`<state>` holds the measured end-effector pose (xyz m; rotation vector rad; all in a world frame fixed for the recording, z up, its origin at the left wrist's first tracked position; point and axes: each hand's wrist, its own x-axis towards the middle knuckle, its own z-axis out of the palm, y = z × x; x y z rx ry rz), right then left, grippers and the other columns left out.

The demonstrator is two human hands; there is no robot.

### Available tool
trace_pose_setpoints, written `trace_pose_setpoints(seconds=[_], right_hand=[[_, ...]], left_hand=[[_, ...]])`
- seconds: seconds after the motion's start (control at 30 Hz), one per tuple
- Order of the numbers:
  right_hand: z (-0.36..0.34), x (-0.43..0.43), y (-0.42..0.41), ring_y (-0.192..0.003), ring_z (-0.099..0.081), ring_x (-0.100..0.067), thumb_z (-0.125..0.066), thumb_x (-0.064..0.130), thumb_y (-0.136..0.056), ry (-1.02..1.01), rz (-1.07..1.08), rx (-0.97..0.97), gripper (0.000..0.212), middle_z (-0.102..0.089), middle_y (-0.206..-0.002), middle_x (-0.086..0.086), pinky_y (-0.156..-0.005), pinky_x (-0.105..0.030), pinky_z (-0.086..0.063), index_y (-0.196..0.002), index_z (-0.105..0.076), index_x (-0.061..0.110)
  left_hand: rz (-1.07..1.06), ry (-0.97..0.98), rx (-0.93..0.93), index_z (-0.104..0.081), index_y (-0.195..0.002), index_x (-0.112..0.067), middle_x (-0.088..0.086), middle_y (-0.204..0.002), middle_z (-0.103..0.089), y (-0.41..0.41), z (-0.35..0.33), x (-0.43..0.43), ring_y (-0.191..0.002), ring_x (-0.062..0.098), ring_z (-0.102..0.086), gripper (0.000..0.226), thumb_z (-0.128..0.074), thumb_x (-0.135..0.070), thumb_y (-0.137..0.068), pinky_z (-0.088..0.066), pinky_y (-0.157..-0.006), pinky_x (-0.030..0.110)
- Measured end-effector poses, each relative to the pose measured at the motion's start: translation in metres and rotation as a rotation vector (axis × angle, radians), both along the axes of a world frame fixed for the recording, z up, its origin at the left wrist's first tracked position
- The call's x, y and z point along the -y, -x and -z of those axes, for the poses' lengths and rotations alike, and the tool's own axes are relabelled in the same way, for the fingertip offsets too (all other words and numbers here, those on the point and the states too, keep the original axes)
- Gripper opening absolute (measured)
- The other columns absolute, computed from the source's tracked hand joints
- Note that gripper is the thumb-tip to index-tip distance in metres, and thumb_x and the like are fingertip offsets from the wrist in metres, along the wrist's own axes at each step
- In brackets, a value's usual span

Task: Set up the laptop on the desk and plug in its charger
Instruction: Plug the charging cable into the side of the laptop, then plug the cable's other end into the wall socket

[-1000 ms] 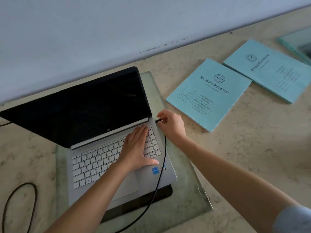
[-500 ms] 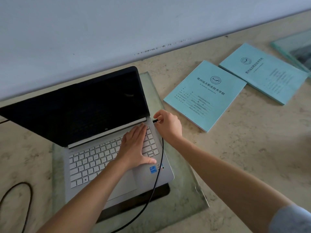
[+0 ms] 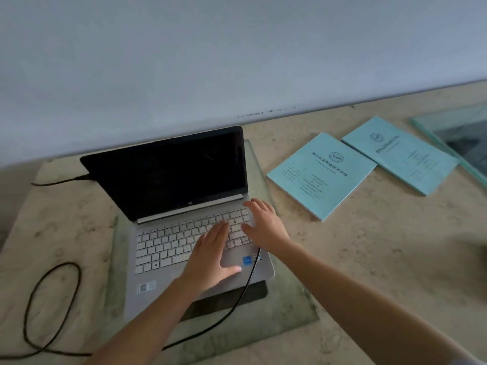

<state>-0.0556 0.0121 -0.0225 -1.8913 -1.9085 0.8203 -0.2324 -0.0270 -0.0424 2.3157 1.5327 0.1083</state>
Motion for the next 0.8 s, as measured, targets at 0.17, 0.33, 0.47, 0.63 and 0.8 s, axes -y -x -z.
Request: trace_pose_setpoints(seconds=[0.17,0.33,0.47,0.63,0.8], right_hand=[[-0.028,0.033,0.018,-0.148,0.002,-0.019,-0.053,0.045,-0.09,-0.053,-0.114,0.073,0.064,-0.009,-0.161,0.004,-0.117,-0.047,-0.015,-0.146,-0.026,0.028],[-0.073,0.041,0.061,-0.147,0.007,-0.015,-0.048,0.052,-0.091,-0.16,-0.295,0.036,0.068,-0.002,-0.161,0.007,-0.118,-0.045,-0.008,-0.148,-0.018,0.031],[-0.101,0.048,0.088,-0.147,0.009,-0.012,-0.045,0.058,-0.089,-0.257,-0.466,0.002,0.07,0.0,-0.161,0.01,-0.119,-0.043,-0.003,-0.148,-0.015,0.035],[-0.11,0.075,0.12,-0.146,0.008,-0.01,-0.041,0.063,-0.088,-0.31,-0.626,-0.04,0.071,-0.001,-0.16,0.013,-0.12,-0.043,-0.003,-0.148,-0.015,0.036],[-0.101,0.128,0.165,-0.147,0.004,-0.014,-0.043,0.06,-0.088,-0.255,-0.803,-0.026,0.071,-0.004,-0.161,0.008,-0.118,-0.043,-0.003,-0.148,-0.016,0.033]], left_hand=[[-0.188,-0.057,0.064,0.004,-0.151,-0.023,-0.004,-0.161,0.006,0.047,-0.025,0.037,-0.148,0.014,0.004,0.108,-0.06,-0.064,-0.075,-0.006,-0.119,0.034],[-0.363,-0.19,0.116,-0.004,-0.152,-0.025,-0.009,-0.16,0.004,0.088,-0.074,0.055,-0.147,0.013,0.0,0.1,-0.054,-0.066,-0.076,-0.009,-0.116,0.035],[-0.507,-0.334,0.088,-0.007,-0.151,-0.022,-0.009,-0.159,0.002,0.115,-0.113,0.086,-0.145,0.008,0.003,0.105,-0.03,-0.084,-0.071,-0.009,-0.118,0.038],[-0.696,-0.409,0.04,-0.017,-0.15,-0.017,-0.002,-0.16,-0.011,0.135,-0.141,0.163,-0.147,0.014,-0.007,0.098,-0.037,-0.073,-0.072,-0.011,-0.118,0.035],[-0.869,-0.402,0.012,-0.011,-0.151,-0.022,-0.007,-0.159,-0.007,0.154,-0.14,0.255,-0.147,0.012,-0.003,0.093,-0.049,-0.066,-0.079,-0.01,-0.12,0.036]])
